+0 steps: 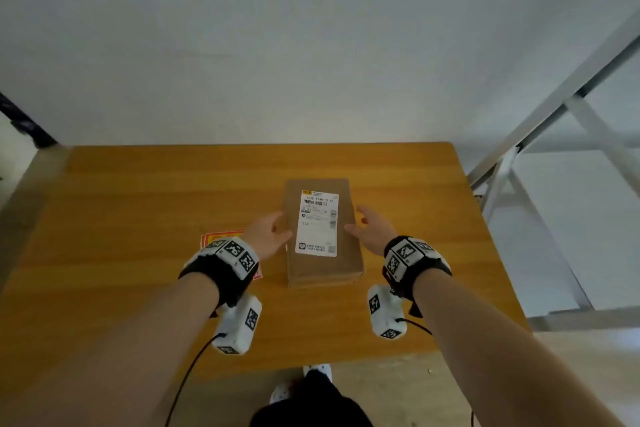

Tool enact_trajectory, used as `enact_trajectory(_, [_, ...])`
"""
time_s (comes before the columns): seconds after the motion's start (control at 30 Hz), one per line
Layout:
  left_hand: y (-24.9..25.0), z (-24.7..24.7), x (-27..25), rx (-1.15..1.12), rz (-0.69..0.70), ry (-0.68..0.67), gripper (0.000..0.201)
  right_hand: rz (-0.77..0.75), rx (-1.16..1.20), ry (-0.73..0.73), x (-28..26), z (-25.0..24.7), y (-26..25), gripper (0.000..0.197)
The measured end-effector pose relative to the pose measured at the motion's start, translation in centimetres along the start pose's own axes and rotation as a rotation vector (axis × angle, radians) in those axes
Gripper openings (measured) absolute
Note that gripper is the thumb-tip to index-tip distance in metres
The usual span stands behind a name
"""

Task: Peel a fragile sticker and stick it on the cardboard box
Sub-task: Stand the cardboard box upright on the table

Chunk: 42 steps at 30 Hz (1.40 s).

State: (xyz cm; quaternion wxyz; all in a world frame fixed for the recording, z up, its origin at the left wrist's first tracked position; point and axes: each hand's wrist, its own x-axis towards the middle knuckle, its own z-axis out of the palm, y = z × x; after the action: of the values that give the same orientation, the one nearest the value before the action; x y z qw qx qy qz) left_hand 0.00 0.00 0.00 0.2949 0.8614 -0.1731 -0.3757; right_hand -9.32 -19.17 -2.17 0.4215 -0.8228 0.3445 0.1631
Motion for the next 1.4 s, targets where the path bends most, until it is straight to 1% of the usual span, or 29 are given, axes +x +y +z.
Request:
enact_trajectory(0.1, [-0.5, 0.8, 1.1, -0.151, -0.077, -0.040, 0.060, 0.040, 0.124, -0.048, 1.1, 0.0, 0.5, 0.064])
enact_trajectory(0.17, [-0.9, 1.2, 1.7, -0.281, -0.133, -0.064, 0.062, 0.077, 0.281, -0.115, 1.6, 0.2, 0.7, 0.062])
enact_trajectory(0.23, [-1.1, 1.5, 2.3, -0.388, -0.163, -0.082, 0.059, 0.103, 0.383, -0.152, 1.8, 0.2, 0.8, 0.059])
enact_trajectory(0.3, [-0.7, 1.6, 2.4, -0.436, -0.158, -0.072, 0.055, 0.094, 0.418, -0.161, 2.0, -0.1, 1.0, 0.058])
enact_trajectory(0.47, [0.0, 1.2, 2.1, -0.507, -0.170, -0.035, 0.056, 0.086, 0.478, -0.168, 2.4, -0.5, 1.4, 0.061])
enact_trajectory(0.67, [1.3, -0.7, 1.6, -0.570, -0.136, 0.037, 0.058, 0.013, 0.600, -0.177, 2.7, -1.8, 0.6, 0.066])
enact_trajectory(0.87, [2.2, -3.0, 1.2, -0.523, -0.083, 0.084, 0.065, -0.078, 0.676, -0.179, 3.0, -3.2, -0.6, 0.073])
enact_trajectory(0.97, [2.4, -3.8, 1.5, -0.517, -0.062, 0.114, 0.070, -0.114, 0.695, -0.176, 3.5, -3.6, -1.2, 0.073])
enact_trajectory(1.07, [2.7, -4.5, 1.9, -0.531, -0.046, 0.142, 0.070, -0.146, 0.732, -0.170, 4.0, -3.9, -1.7, 0.073])
enact_trajectory(1.13, [3.0, -4.8, 2.2, -0.614, -0.041, 0.134, 0.065, -0.165, 0.752, -0.157, 4.3, -4.0, -1.8, 0.073])
enact_trajectory(1.17, [3.2, -4.9, 2.3, -0.678, -0.053, 0.121, 0.058, -0.174, 0.757, -0.149, 4.4, -4.0, -1.9, 0.074])
enact_trajectory(1.27, [3.6, -5.1, 3.0, -0.835, -0.114, 0.115, 0.028, -0.190, 0.764, -0.126, 4.9, -3.9, -2.0, 0.075])
enact_trajectory(1.3, [3.6, -5.2, 3.2, -0.846, -0.120, 0.120, 0.026, -0.190, 0.769, -0.126, 5.0, -3.8, -2.1, 0.075])
enact_trajectory(1.4, [3.7, -5.4, 3.9, -0.863, -0.104, 0.112, 0.038, -0.186, 0.828, -0.160, 5.2, -3.5, -2.6, 0.070])
